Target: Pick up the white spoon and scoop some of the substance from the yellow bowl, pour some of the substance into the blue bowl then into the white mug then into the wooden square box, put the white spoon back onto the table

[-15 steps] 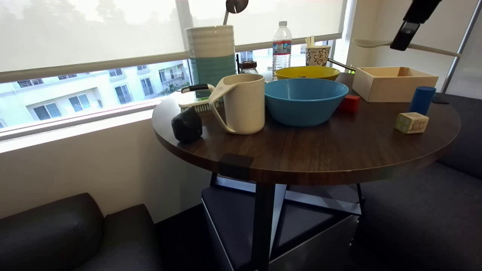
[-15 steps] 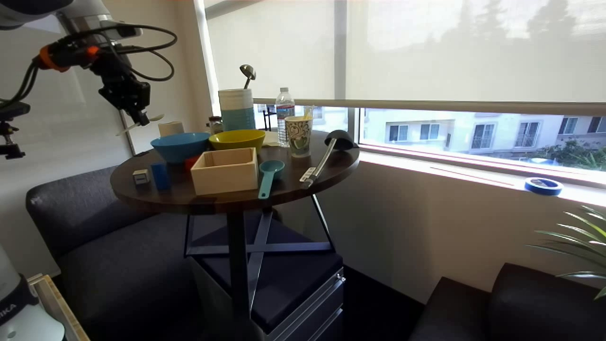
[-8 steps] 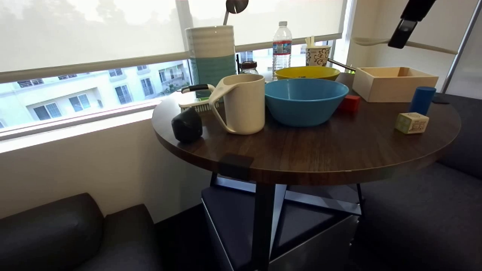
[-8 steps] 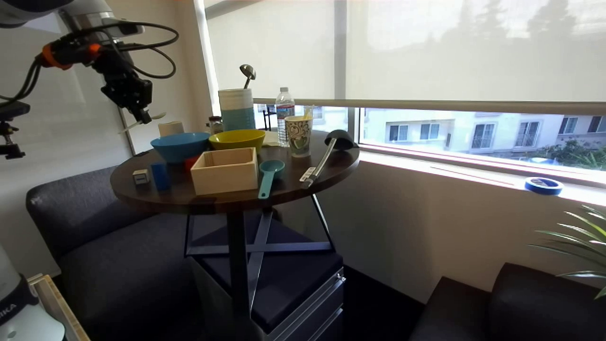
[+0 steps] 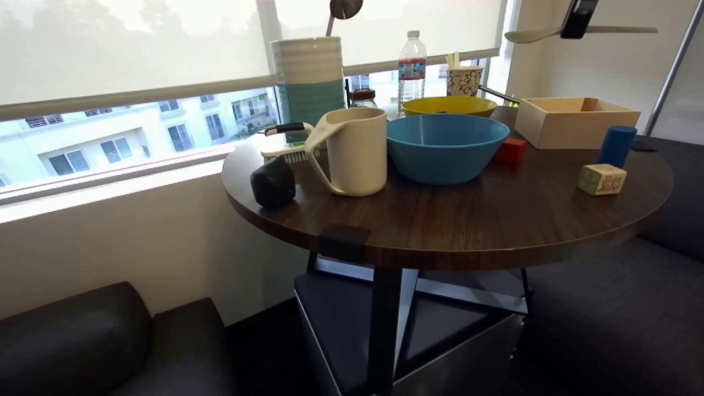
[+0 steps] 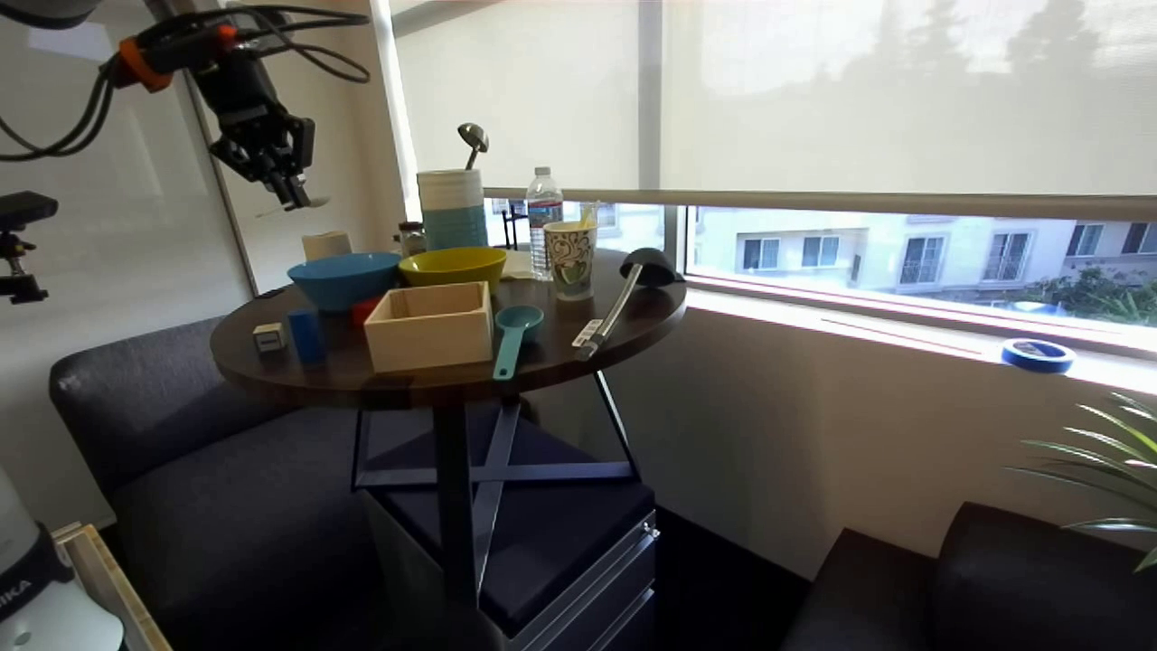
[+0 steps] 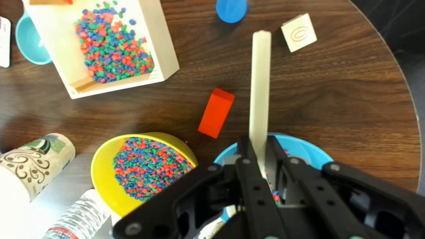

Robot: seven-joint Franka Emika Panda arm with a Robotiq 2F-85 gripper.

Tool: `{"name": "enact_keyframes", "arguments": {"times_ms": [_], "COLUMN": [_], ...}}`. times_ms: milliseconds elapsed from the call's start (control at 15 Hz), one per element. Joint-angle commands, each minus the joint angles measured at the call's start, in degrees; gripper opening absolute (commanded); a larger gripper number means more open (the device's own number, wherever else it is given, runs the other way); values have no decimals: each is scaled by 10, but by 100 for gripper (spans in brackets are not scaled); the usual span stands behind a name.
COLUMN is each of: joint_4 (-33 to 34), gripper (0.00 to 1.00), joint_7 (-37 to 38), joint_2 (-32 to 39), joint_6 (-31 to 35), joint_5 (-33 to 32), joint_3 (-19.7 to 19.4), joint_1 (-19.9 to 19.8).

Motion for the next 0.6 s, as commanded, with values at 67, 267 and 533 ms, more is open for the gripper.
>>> {"name": "enact_keyframes", "arguments": {"times_ms": [67, 267, 533], "joint_4": [146, 190, 204], "gripper": [3, 3, 3], "joint_7": [-68, -115, -122], "joint_2": [151, 214, 257], "joint_6": [-83, -97, -76], "joint_5": [-68, -111, -140], "joint_3": [0, -2, -5], "joint_1": [-1, -1, -8]}}
